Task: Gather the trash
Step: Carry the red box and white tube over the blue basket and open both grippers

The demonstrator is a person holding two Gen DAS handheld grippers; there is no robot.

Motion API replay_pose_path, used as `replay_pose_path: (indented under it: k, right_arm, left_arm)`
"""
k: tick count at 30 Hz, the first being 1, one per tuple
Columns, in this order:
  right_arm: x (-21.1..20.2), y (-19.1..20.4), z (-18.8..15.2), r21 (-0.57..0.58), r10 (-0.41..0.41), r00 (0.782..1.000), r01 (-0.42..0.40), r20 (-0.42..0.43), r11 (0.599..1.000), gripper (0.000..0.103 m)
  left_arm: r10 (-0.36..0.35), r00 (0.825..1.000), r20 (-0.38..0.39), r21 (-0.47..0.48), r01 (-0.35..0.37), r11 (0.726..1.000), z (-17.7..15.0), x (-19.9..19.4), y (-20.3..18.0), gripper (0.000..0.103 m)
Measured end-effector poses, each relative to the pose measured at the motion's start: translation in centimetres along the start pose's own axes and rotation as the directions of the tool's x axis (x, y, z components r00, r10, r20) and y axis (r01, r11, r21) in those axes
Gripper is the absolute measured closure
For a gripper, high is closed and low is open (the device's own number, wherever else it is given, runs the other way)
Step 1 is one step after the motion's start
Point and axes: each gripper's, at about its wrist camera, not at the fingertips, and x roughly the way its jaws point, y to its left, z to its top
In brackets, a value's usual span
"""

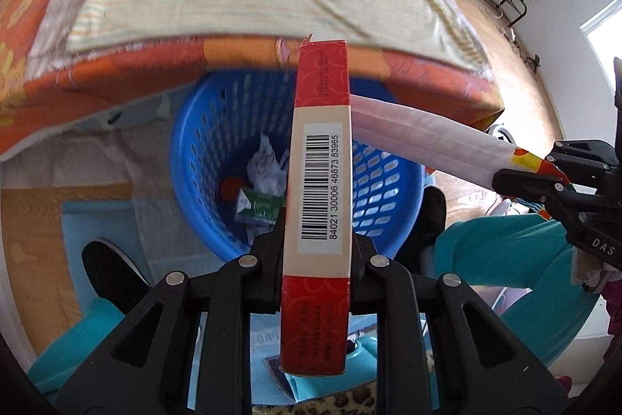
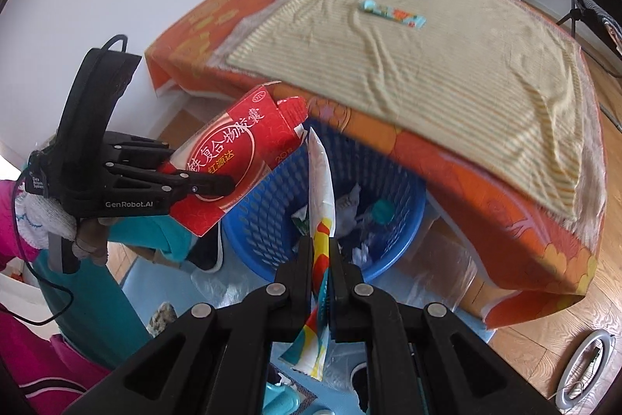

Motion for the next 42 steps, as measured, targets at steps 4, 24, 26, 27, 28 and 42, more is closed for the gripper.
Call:
replay_pose_path:
  k: [4, 24, 26, 27, 28, 42]
  right_arm:
    - [1.4, 0.1, 0.0, -0.002, -0.003, 1.000, 0.003, -0.025, 1.000, 0.100]
    - [4.9, -1.8, 1.3, 0.080, 0.007, 0.999, -0.004, -0.037, 0.997, 0.090]
    - [4.9, -2.0, 1.4, 0.085, 0.007, 1.000, -0.005, -0.025, 0.996, 0.071]
    - [4.8, -2.0, 1.5, 0.085, -0.001, 1.000, 0.003, -0.021, 0.996, 0.068]
    - [4.8, -2.1, 1.6, 0.084, -0.007, 1.000, 0.009, -0.018, 0.996, 0.062]
    - [5.0, -3.0, 2.0, 0.109, -0.049, 0.999, 0.049, 0.003, 0.993, 0.018]
  left_arm:
    - [0.001, 1.000, -0.031, -0.019, -0.002, 1.000, -0.2, 1.1, 0.7, 0.082]
    - [0.042, 0.996, -0.083, -0.060, -0.047, 0.997, 1.9, 4.3, 1.4, 0.080]
    - [0.047, 0.996, -0.079, -0.055, -0.051, 0.997, 2.1, 4.5, 1.3, 0.078]
    - [0.050, 0.996, -0.077, -0.052, -0.054, 0.997, 2.2, 4.5, 1.3, 0.077]
    - [0.052, 0.996, -0.075, -0.049, -0.056, 0.997, 2.3, 4.5, 1.2, 0.076]
    - [0.022, 0.997, -0.071, -0.028, -0.024, 0.999, 2.8, 5.4, 0.4, 0.044]
